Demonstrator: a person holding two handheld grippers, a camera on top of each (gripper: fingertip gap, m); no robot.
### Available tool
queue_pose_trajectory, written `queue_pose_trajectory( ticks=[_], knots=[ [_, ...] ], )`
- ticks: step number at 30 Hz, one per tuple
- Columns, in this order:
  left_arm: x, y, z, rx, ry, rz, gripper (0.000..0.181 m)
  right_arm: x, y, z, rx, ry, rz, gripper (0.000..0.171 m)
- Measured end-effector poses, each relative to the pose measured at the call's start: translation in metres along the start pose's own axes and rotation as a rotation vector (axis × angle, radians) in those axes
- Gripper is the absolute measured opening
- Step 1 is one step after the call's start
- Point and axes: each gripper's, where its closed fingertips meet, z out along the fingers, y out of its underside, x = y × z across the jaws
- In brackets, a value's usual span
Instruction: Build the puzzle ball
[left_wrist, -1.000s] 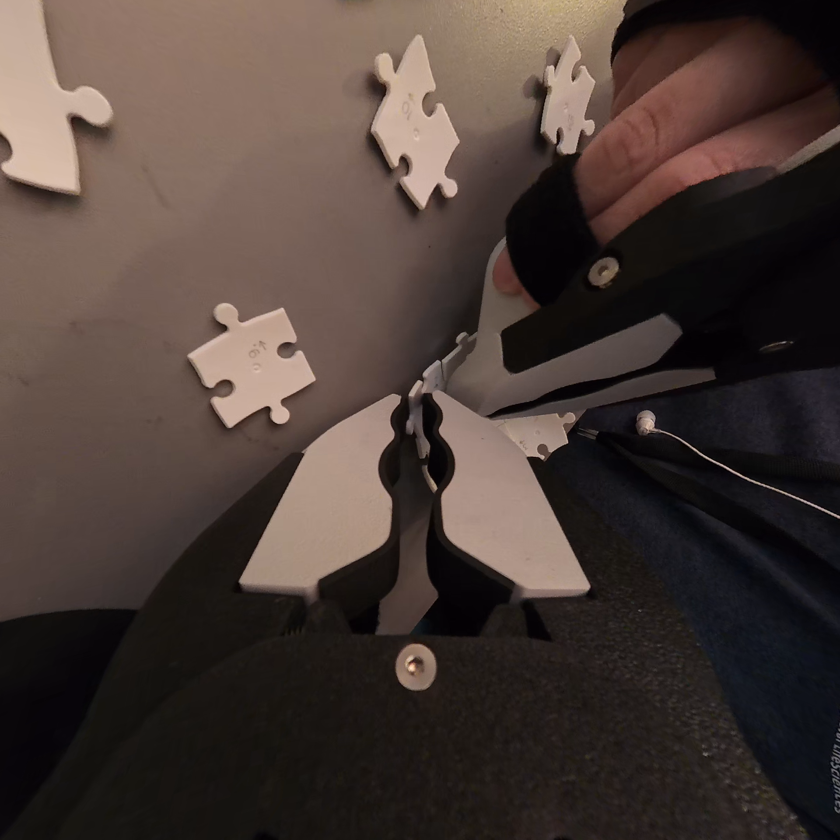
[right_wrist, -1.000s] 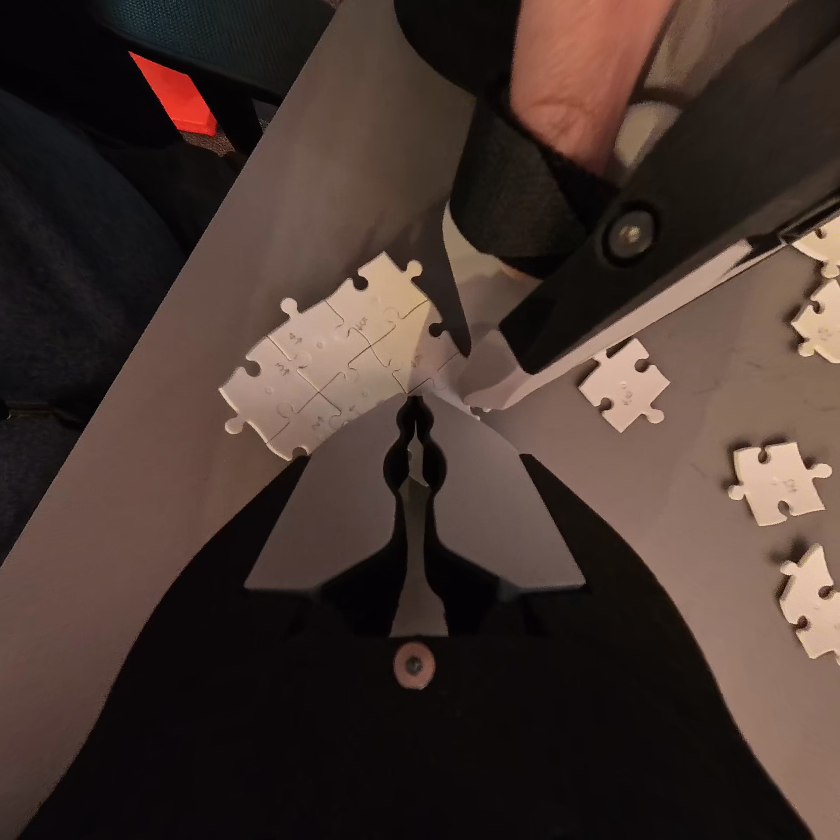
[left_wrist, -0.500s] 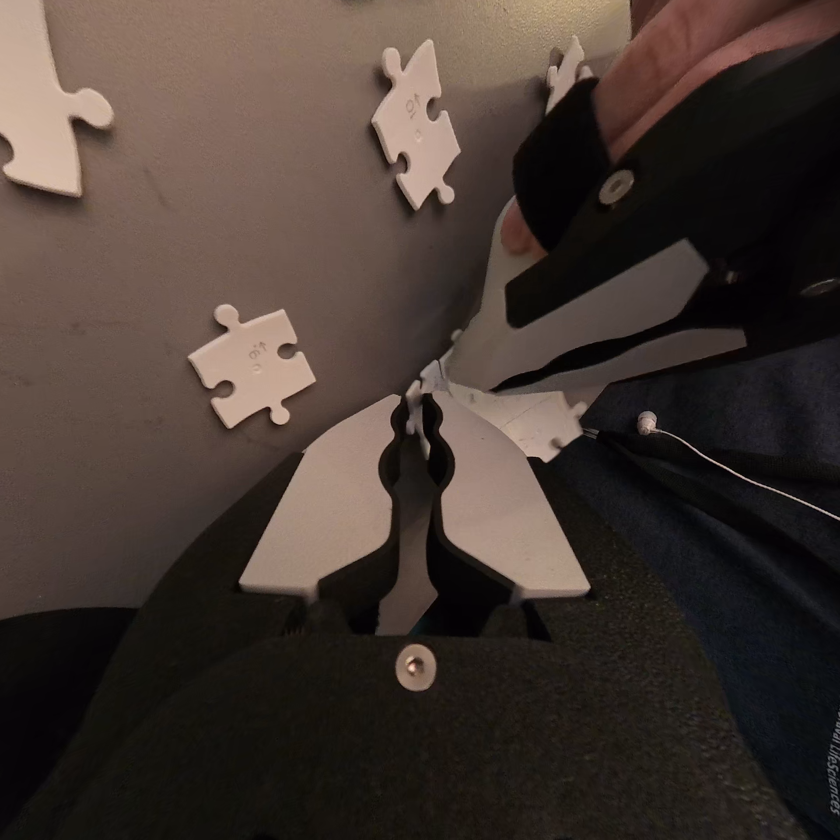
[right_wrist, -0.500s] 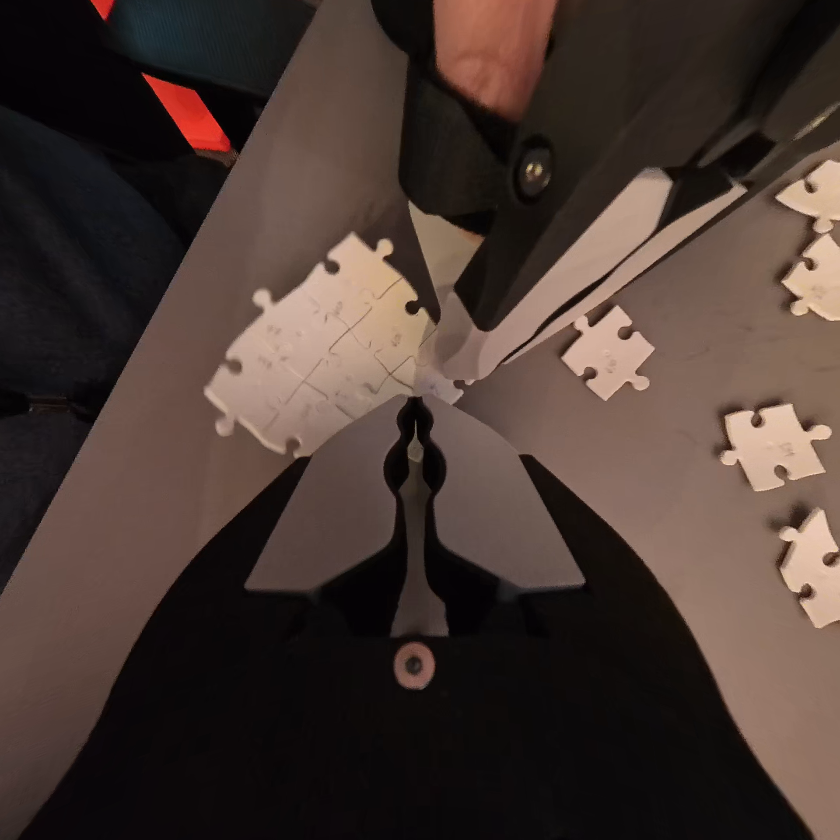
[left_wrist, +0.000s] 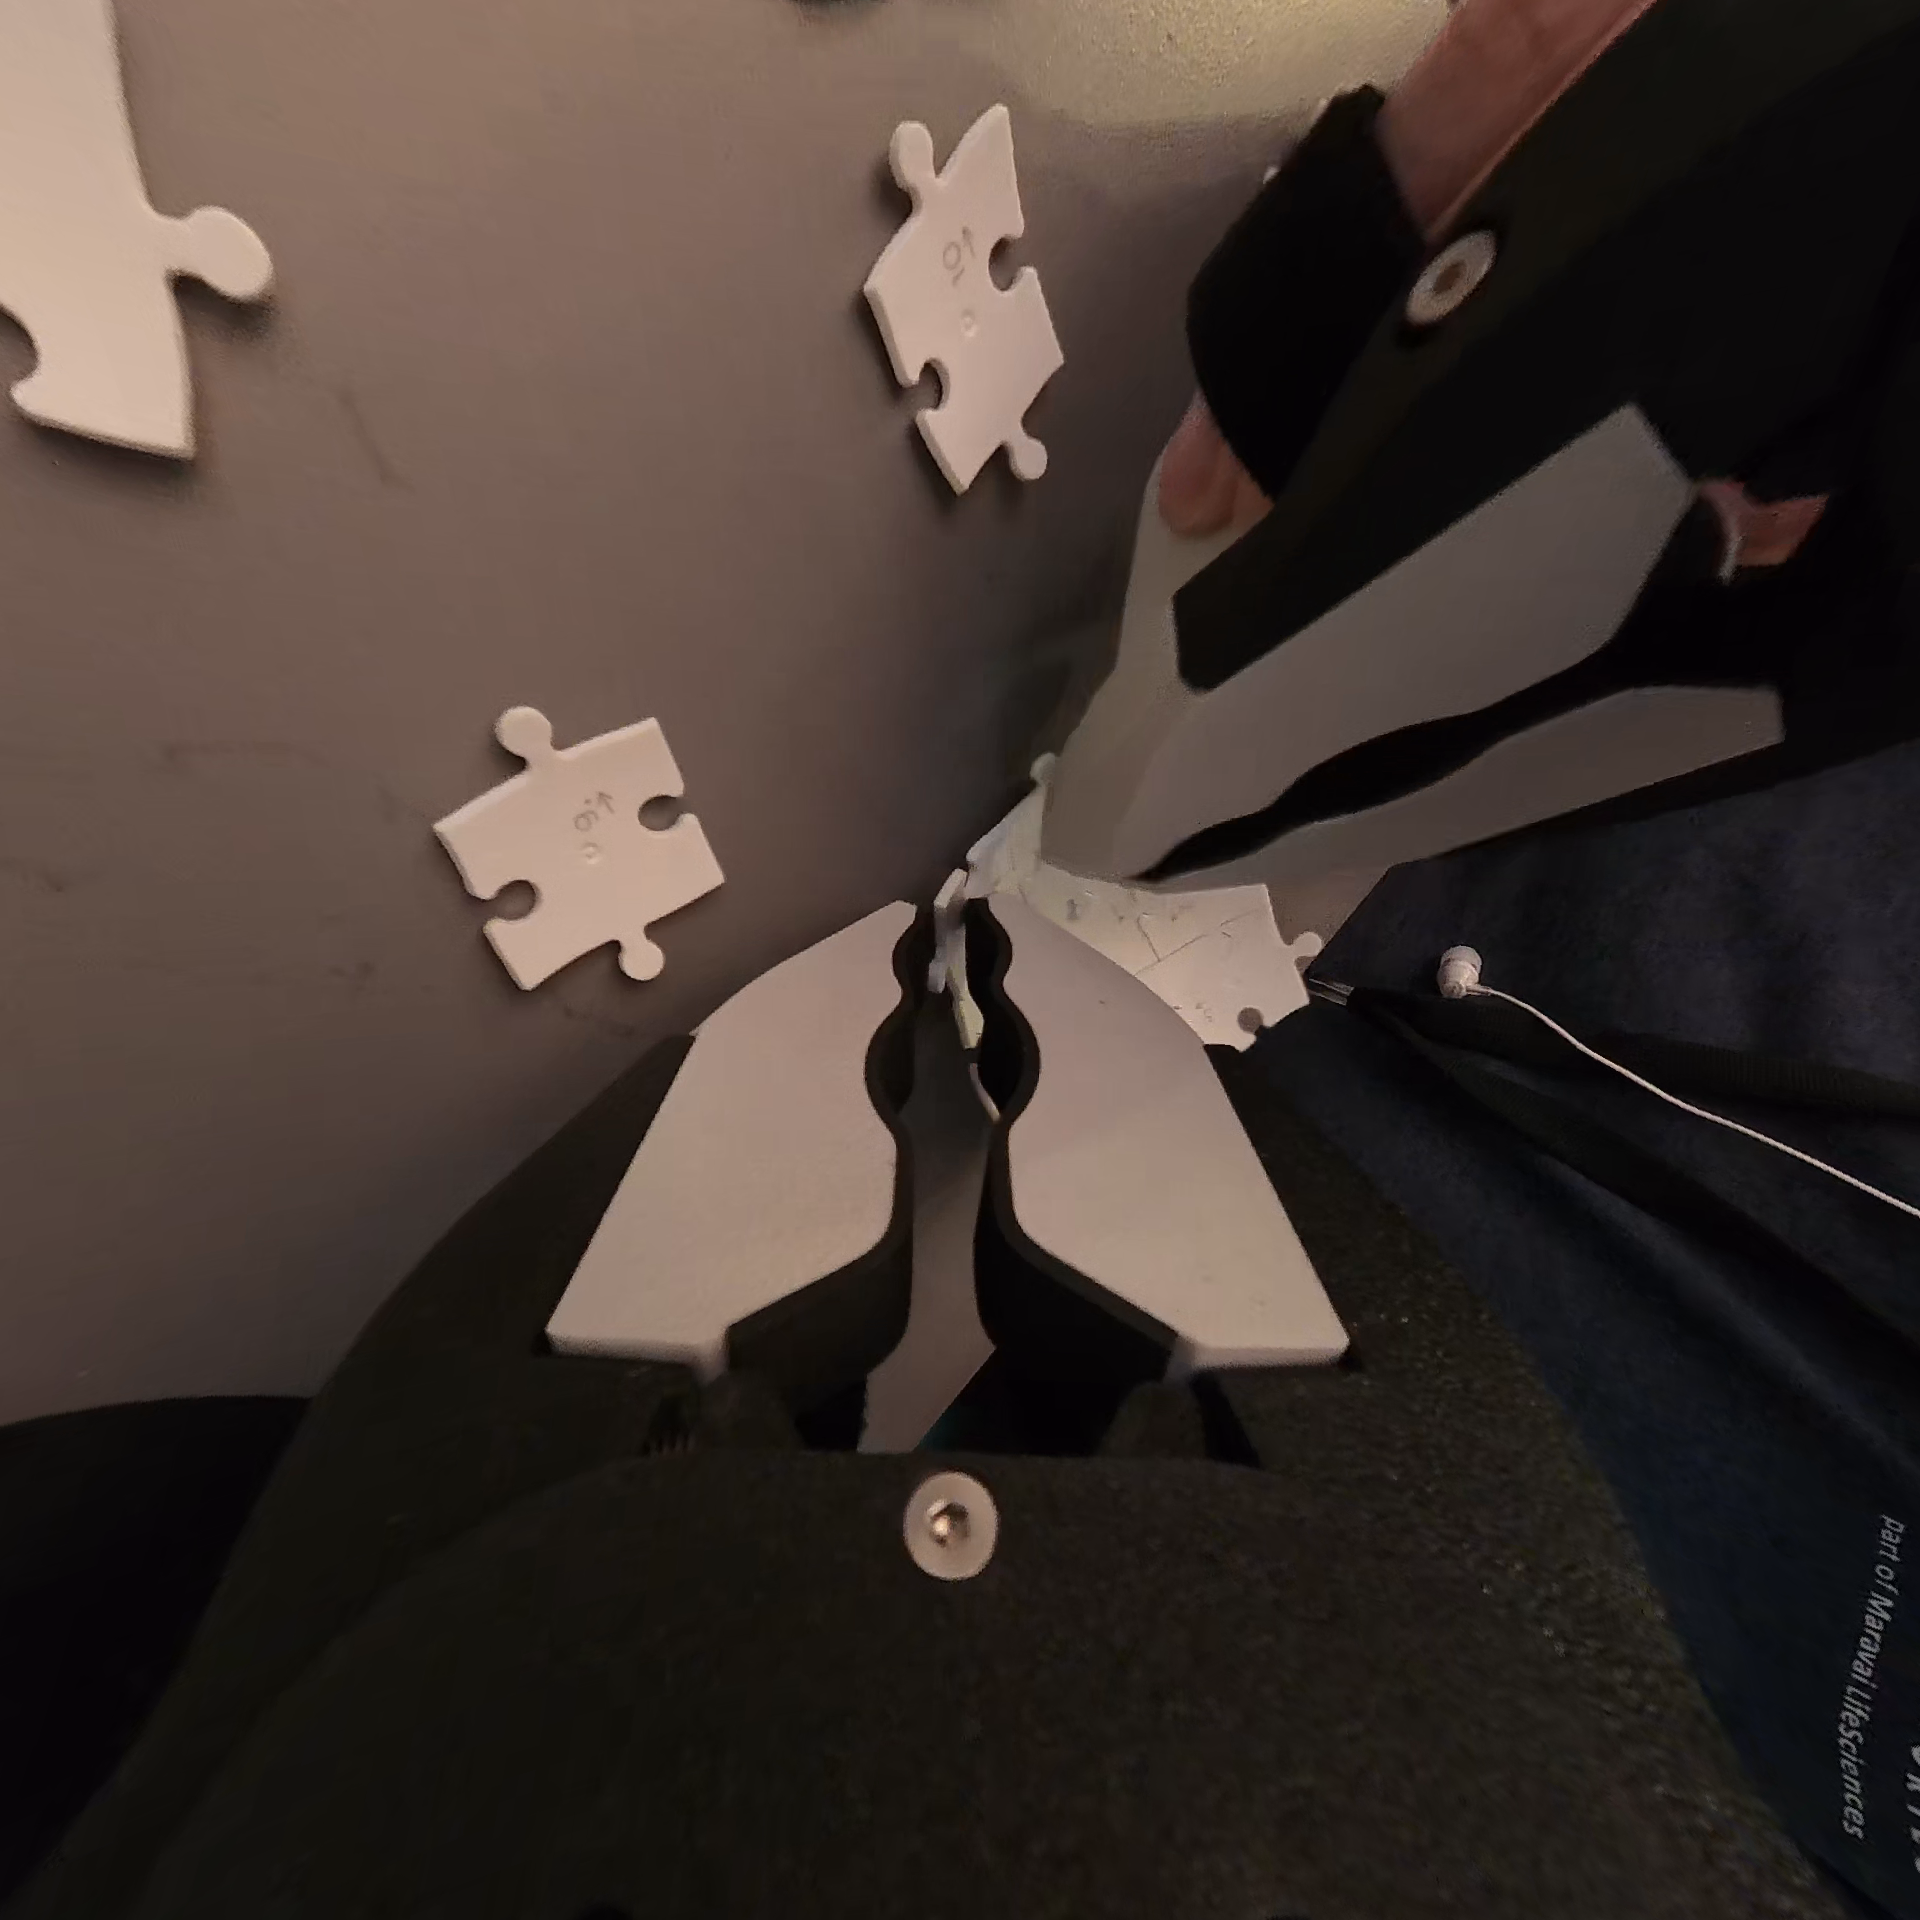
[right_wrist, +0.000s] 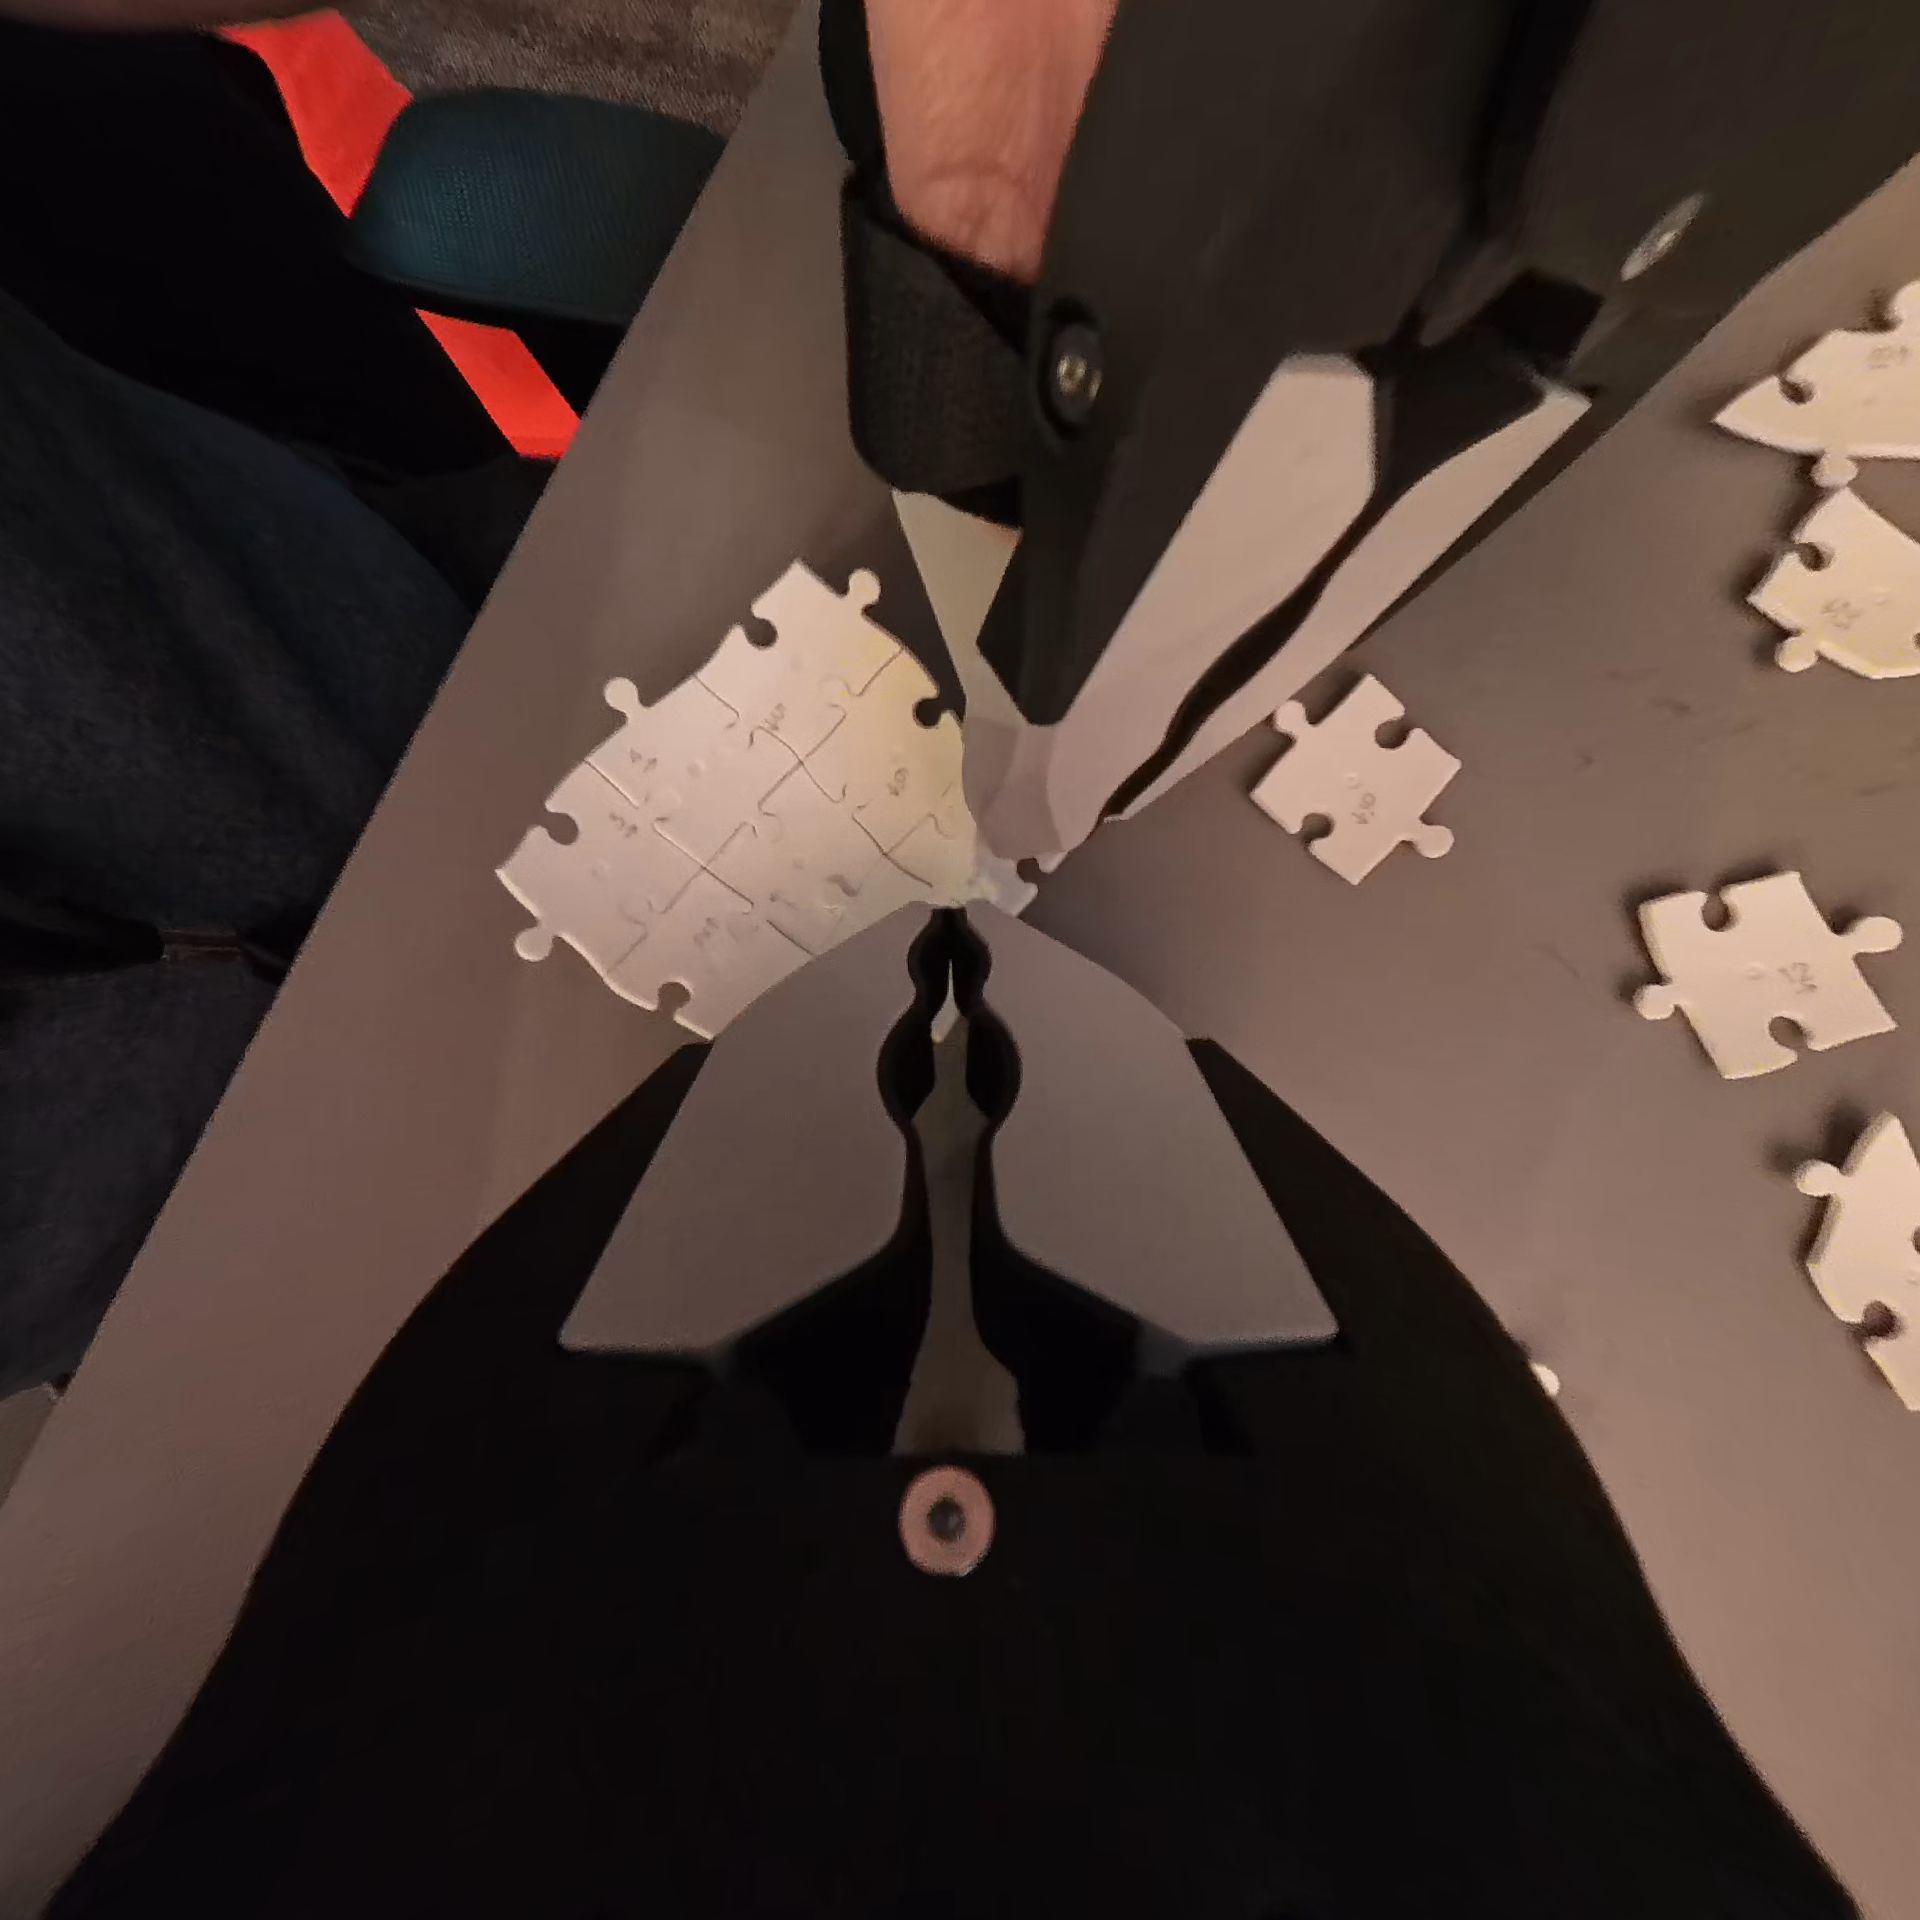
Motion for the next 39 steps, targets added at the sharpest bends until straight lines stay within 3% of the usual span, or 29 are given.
queue_pose_trajectory(
  ticks=[12,21,39],
  knots=[
    [0.000,-0.001,0.000,-0.026,0.004,-0.026,0.006,0.002,0.009,0.006,-0.061,0.031,-0.028,0.002],
    [0.000,-0.002,0.001,-0.029,-0.005,-0.028,0.006,-0.007,-0.006,0.003,0.026,-0.027,-0.009,0.001],
    [0.000,-0.002,0.001,-0.017,0.000,-0.027,0.006,-0.007,0.004,0.013,-0.143,0.072,-0.034,0.002]
  ],
)
